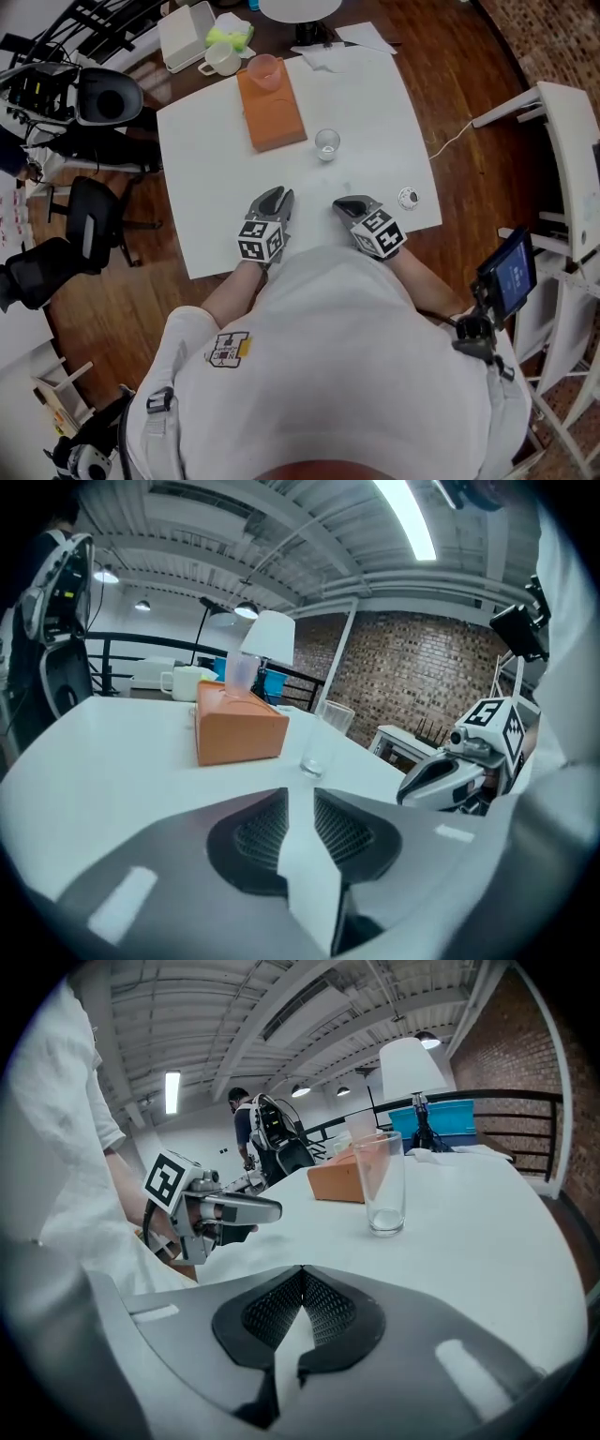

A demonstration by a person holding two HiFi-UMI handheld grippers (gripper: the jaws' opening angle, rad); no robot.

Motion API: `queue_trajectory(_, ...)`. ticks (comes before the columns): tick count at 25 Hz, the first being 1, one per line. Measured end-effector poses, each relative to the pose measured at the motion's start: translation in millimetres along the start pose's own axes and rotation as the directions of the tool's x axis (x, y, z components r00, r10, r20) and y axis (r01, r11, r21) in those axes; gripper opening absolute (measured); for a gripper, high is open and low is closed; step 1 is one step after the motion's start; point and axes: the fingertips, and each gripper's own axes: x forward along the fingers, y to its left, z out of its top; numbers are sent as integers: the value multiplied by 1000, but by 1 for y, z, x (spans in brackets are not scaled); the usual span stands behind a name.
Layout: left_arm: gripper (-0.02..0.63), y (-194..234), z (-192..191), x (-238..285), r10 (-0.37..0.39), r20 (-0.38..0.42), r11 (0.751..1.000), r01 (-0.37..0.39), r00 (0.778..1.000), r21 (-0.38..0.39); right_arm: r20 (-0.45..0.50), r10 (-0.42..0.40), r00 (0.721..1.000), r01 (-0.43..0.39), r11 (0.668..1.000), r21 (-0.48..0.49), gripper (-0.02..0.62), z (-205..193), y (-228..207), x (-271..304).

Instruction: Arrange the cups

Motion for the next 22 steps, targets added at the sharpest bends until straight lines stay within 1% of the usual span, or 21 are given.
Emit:
queue_trajectory(2,22,-3,-11,-2,10,-21,1000,-10,1000,-16,-8,9,1000,-9,1000,-3,0,-2,-2,0)
queue_trajectory(3,2,-5,-16,-3,13,-28,1000,-13,1000,-23,-11,13,1000,-13,1000,-4,0,-4,-3,1)
queue_trajectory(9,2,0,-39,-14,31,-63,998,-35,998,-55,-31,26,999,-26,1000,-13,0,-11,-1,9)
queue_trajectory(12,2,3,-50,-20,30,-86,997,-37,996,-74,-26,15,1000,-16,1000,-11,0,-11,0,9)
queue_trajectory(16,2,5,-58,-27,7,-111,995,-17,994,-95,-21,-6,1000,6,1000,2,0,-12,7,7)
queue_trajectory(22,2,13,-63,-43,-18,-120,996,7,993,-87,-19,-12,1000,12,1000,2,0,-11,27,16)
